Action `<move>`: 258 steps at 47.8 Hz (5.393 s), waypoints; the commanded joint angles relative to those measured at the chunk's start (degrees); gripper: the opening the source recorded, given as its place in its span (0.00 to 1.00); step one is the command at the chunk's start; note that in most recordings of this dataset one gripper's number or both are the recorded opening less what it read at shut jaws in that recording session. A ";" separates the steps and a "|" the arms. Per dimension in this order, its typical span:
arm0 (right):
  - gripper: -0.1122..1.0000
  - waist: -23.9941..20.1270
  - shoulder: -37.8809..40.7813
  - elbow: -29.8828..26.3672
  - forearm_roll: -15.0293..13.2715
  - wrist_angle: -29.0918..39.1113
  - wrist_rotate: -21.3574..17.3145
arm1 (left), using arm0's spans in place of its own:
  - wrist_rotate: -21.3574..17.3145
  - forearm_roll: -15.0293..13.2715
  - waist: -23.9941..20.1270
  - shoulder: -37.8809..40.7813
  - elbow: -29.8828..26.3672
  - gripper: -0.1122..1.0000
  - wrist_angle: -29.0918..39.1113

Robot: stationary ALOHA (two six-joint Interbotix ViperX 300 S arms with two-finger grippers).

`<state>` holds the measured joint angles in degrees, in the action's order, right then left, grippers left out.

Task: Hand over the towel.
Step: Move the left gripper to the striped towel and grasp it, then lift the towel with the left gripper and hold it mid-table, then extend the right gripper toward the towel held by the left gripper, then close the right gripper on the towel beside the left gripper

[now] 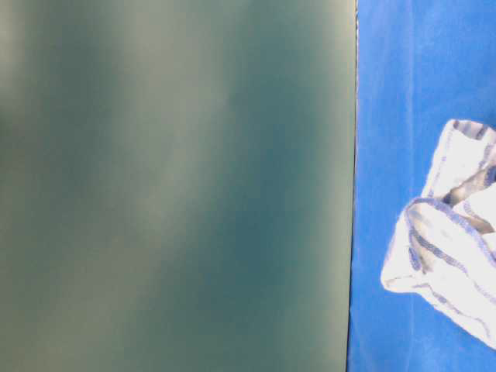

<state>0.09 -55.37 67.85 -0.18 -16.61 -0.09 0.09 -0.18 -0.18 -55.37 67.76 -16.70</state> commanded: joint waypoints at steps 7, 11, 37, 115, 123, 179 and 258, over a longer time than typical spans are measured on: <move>0.10 0.00 0.70 -1.76 -0.26 -0.35 0.53 | -0.62 -0.79 0.18 1.23 -0.88 0.10 -0.62; 0.10 0.09 0.70 -1.76 -0.26 -0.26 0.44 | -0.53 -0.88 -0.09 2.72 -1.32 0.10 -1.85; 0.10 0.00 2.37 -1.85 -0.26 -0.35 -0.09 | 0.53 -1.14 -6.50 27.16 -8.09 0.37 -11.16; 0.10 -0.09 4.92 -2.37 -0.26 0.00 -0.09 | -3.52 -1.05 -5.71 45.53 -25.14 0.24 -0.79; 0.10 -0.09 4.92 -2.46 -0.26 0.44 -0.09 | -3.52 -1.05 -3.60 37.44 -24.70 0.24 -1.23; 0.66 -2.64 29.44 -18.72 -0.09 -3.34 -0.79 | -3.87 -1.05 0.00 29.18 -23.64 0.24 -2.64; 0.12 -2.55 54.58 -42.10 0.00 -0.44 -1.93 | -3.78 -1.05 -0.97 30.15 -23.91 0.24 -2.64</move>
<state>-2.29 0.97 26.63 -0.18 -16.88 -1.93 -3.69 -1.32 -0.88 -24.61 45.09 -18.72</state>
